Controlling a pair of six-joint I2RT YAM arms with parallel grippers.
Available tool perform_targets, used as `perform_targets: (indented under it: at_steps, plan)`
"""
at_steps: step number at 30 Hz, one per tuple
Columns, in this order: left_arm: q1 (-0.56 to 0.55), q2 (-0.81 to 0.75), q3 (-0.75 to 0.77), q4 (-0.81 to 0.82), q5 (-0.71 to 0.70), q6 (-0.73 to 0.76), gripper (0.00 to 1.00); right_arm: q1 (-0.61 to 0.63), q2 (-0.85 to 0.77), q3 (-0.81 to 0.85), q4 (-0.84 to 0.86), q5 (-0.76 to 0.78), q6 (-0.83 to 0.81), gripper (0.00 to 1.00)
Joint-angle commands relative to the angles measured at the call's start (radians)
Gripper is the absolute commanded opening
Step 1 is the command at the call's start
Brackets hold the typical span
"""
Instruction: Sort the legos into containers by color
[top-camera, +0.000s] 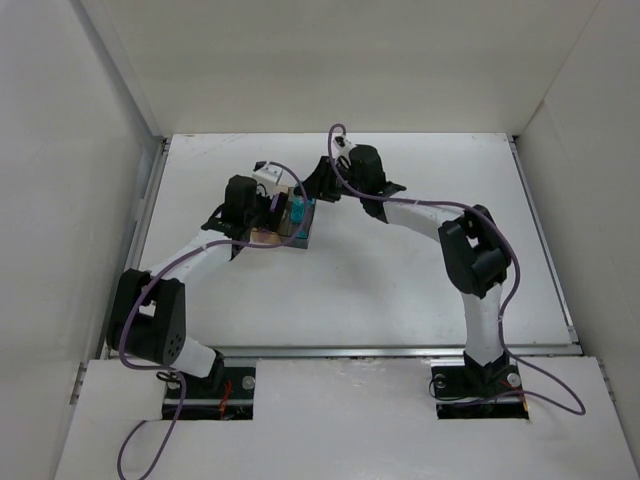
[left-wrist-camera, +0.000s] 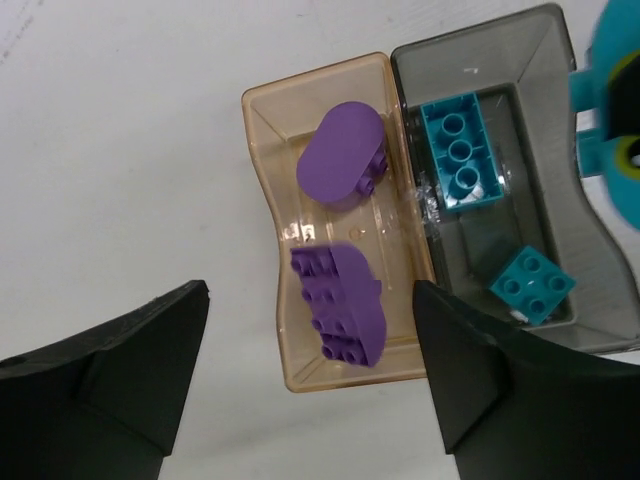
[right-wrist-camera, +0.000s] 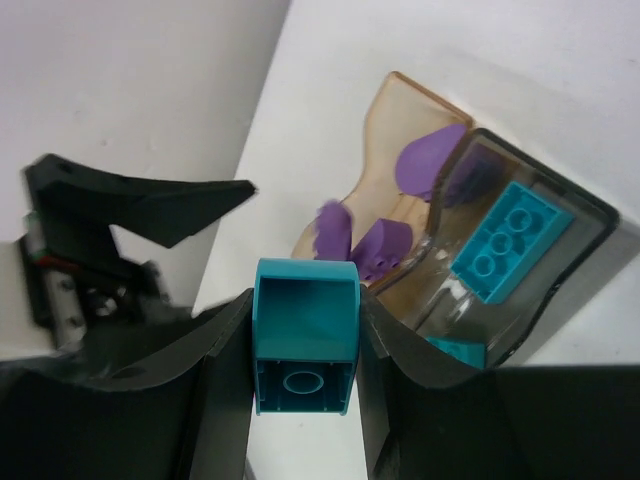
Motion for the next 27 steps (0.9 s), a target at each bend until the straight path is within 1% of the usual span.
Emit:
perform_targets:
  at_steps: [1, 3, 4, 5, 7, 10, 11, 13, 14, 15, 19, 27]
  plan:
    - [0.007, -0.023, 0.011, 0.032, -0.027, -0.061, 0.83, 0.004, 0.016, 0.084, -0.012, 0.092, 0.014, 0.00]
    - [0.007, -0.032, 0.020, 0.012, -0.055, -0.081, 0.90, 0.013, 0.042, 0.093, -0.055, 0.106, 0.014, 0.00]
    - [0.007, -0.032, 0.031, -0.001, -0.055, -0.090, 0.92, 0.022, 0.042, 0.108, -0.070, 0.129, 0.014, 0.03]
    - [0.007, -0.043, 0.031, -0.024, -0.072, -0.109, 0.93, 0.031, 0.051, 0.119, -0.084, 0.141, 0.014, 0.08]
    - [0.007, -0.055, 0.061, -0.050, -0.116, -0.138, 0.93, 0.040, 0.061, 0.119, -0.118, 0.178, 0.014, 0.10]
    - [0.007, -0.078, 0.098, -0.120, -0.168, -0.204, 0.94, 0.050, 0.094, 0.164, -0.181, 0.210, 0.014, 0.38]
    - [0.007, -0.087, 0.121, -0.140, -0.168, -0.216, 0.94, 0.050, 0.103, 0.176, -0.196, 0.210, 0.014, 0.43]
    - [0.007, -0.096, 0.135, -0.179, -0.168, -0.236, 0.94, 0.050, 0.126, 0.208, -0.237, 0.210, 0.014, 0.67]
    - [0.016, -0.096, 0.135, -0.179, -0.168, -0.236, 0.94, 0.059, 0.126, 0.208, -0.250, 0.210, 0.014, 0.86]
    - [0.016, -0.107, 0.135, -0.188, -0.168, -0.236, 0.94, 0.059, 0.126, 0.217, -0.250, 0.210, 0.014, 1.00]
    - [0.016, -0.107, 0.125, -0.188, -0.168, -0.236, 0.94, 0.059, 0.078, 0.178, -0.259, 0.249, -0.009, 1.00]
    - [0.016, -0.116, 0.115, -0.188, -0.179, -0.236, 0.94, 0.059, -0.105, 0.118, -0.259, 0.354, -0.127, 1.00]
